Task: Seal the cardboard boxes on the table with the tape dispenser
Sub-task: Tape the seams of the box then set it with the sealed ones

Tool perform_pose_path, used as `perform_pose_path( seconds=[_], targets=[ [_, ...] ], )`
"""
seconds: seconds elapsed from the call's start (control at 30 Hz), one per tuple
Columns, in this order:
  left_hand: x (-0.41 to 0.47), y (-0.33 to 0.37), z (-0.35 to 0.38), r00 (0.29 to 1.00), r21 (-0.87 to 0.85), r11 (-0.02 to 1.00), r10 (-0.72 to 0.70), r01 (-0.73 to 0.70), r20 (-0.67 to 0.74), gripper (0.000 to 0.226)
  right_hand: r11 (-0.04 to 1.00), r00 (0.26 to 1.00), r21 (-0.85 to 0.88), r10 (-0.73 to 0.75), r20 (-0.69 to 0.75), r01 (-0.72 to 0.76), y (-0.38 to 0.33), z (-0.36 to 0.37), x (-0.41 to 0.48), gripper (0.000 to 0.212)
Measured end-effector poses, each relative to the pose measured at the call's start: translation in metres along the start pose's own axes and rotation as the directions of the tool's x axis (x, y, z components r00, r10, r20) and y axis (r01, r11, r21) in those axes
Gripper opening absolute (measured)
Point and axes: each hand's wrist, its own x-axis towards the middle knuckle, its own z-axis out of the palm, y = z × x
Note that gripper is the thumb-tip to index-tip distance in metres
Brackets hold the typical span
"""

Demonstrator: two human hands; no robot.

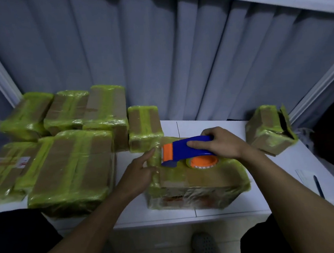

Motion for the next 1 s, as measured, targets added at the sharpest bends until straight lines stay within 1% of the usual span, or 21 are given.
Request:
perform_pose_path(
  seconds=[0.07,0.13,0.2,0.23,0.27,0.3,0.33,0.37,0.43,0.53,0.63,0.77,0.83,0.87,0.93,1.0],
  targets=[
    [0.001,0.001,-0.009,0.999,0.25,0.968,0.044,-0.04,-0.008,0.055,0.993,0.999,0.119,0.021,-0.037,-0.016,0.002,0.012,-0.005,0.05],
    [0.001,0.0,-0.012,0.993,0.489,0.864,0.119,-0.116,0.024,0.061,0.984,0.997,0.179,0.03,-0.074,-0.016,0.002,0.019,-0.006,0.051],
    [-0.001,-0.002,-0.009,0.985,0.675,0.72,0.157,-0.159,0.065,0.067,0.98,0.996,0.196,0.037,-0.086,-0.02,0.001,0.021,-0.005,0.05],
    [-0.003,-0.002,-0.007,0.983,0.775,0.612,0.173,-0.157,0.063,0.068,0.981,0.996,0.193,0.04,-0.085,-0.023,0.001,0.021,-0.004,0.05],
    [-0.004,-0.001,-0.006,0.973,0.856,0.493,0.225,-0.154,0.045,0.066,0.983,0.996,0.184,0.042,-0.08,-0.027,0.0,0.02,-0.003,0.052],
    [-0.005,0.0,-0.006,0.963,0.906,0.397,0.267,-0.146,0.038,0.062,0.985,0.996,0.168,0.045,-0.075,-0.032,-0.002,0.018,-0.003,0.054],
    [-0.006,0.001,-0.006,0.961,0.931,0.339,0.275,-0.133,0.037,0.059,0.988,0.996,0.153,0.047,-0.072,-0.036,-0.003,0.017,-0.003,0.056],
    [-0.007,0.001,-0.006,0.964,0.943,0.31,0.265,-0.12,0.036,0.059,0.99,0.997,0.135,0.044,-0.07,-0.034,-0.006,0.015,-0.004,0.058],
    [-0.007,-0.001,-0.005,0.975,0.952,0.287,0.22,-0.102,0.038,0.061,0.996,0.997,0.085,0.037,-0.071,-0.031,-0.009,0.009,-0.007,0.059],
    [-0.007,-0.001,-0.002,0.978,0.961,0.266,0.208,-0.071,0.015,0.063,0.998,0.994,0.0,0.068,-0.086,-0.068,-0.008,-0.008,-0.014,0.06],
    [-0.006,0.0,-0.001,0.985,0.963,0.255,0.17,-0.085,0.042,0.069,0.989,0.986,-0.062,0.125,-0.112,-0.132,0.003,-0.025,-0.025,0.057],
    [-0.004,-0.002,-0.003,0.987,0.967,0.229,0.139,-0.108,0.077,0.068,0.98,0.987,-0.148,0.116,-0.11,-0.132,0.007,-0.012,-0.031,0.053],
    [-0.004,-0.003,-0.007,0.989,0.969,0.22,0.12,-0.113,0.088,0.068,0.979,0.986,-0.154,0.114,-0.121,-0.132,0.003,-0.008,-0.028,0.052],
    [-0.004,-0.001,-0.01,0.989,0.966,0.231,0.12,-0.113,0.087,0.067,0.98,0.986,-0.15,0.114,-0.124,-0.132,0.001,-0.007,-0.026,0.053],
    [-0.004,0.0,-0.018,0.991,0.964,0.246,0.115,-0.096,0.069,0.062,0.981,0.986,-0.147,0.11,-0.122,-0.127,-0.003,0.0,-0.02,0.057],
    [-0.003,0.002,-0.026,0.994,0.969,0.237,0.101,-0.075,0.053,0.066,0.981,0.988,-0.147,0.109,-0.112,-0.125,-0.006,0.014,-0.014,0.062]
  ],
)
